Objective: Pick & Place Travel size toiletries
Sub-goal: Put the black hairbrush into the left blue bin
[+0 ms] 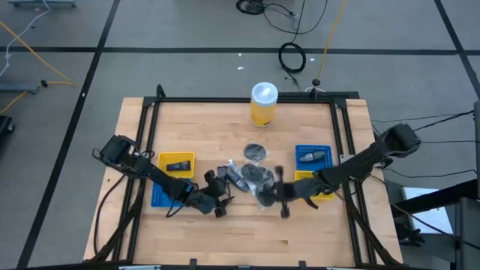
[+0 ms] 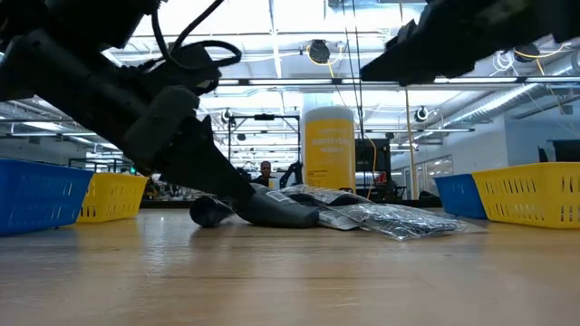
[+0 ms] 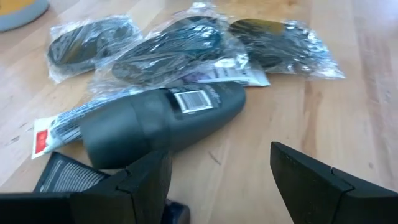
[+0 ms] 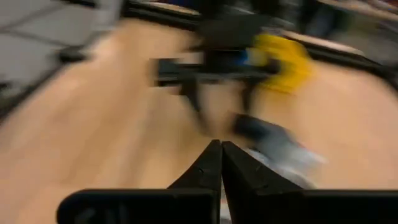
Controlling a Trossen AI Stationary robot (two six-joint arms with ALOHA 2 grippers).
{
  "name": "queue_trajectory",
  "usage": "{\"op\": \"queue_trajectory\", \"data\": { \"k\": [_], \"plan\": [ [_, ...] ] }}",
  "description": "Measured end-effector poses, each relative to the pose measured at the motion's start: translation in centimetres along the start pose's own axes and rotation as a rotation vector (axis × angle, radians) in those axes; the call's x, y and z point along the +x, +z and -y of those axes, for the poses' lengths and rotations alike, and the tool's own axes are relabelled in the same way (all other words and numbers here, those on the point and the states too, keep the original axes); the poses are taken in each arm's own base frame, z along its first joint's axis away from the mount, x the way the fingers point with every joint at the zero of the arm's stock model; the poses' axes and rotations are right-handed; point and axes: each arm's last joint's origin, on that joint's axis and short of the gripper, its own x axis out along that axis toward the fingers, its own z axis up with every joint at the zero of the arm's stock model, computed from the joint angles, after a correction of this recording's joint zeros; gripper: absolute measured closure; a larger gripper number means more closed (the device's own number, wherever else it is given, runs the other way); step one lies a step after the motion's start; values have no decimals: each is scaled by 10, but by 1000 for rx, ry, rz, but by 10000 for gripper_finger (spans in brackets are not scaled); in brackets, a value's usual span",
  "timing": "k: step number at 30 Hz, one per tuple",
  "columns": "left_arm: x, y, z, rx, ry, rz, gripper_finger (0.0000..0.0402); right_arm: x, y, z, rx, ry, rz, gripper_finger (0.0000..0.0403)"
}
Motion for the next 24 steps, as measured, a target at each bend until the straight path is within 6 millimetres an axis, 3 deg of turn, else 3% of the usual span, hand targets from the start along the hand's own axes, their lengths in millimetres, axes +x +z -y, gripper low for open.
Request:
{"op": "queue_trajectory", "data": {
  "k": [3, 7, 12, 17, 20, 24],
  "plan": [
    [-2, -1, 2, 26, -9, 4, 135, 17, -15, -11, -59, 84, 5, 392],
    [-2, -1, 3, 34, -10, 4, 135, 30, -32, -12, -80, -6, -68, 357],
    [-2, -1, 2, 33, -5, 5, 135, 32, -41, -3, -108, -161, -155, 274],
    [-2, -1, 2, 33, -5, 5, 135, 34, -50, 8, -122, -190, -237, 195],
    [-2, -1, 2, 33, -4, 6, 135, 39, -56, 16, -127, -216, -270, 177],
    [-2, -1, 2, 34, -4, 6, 135, 41, -58, 26, -158, -205, -299, 185]
  ]
}}
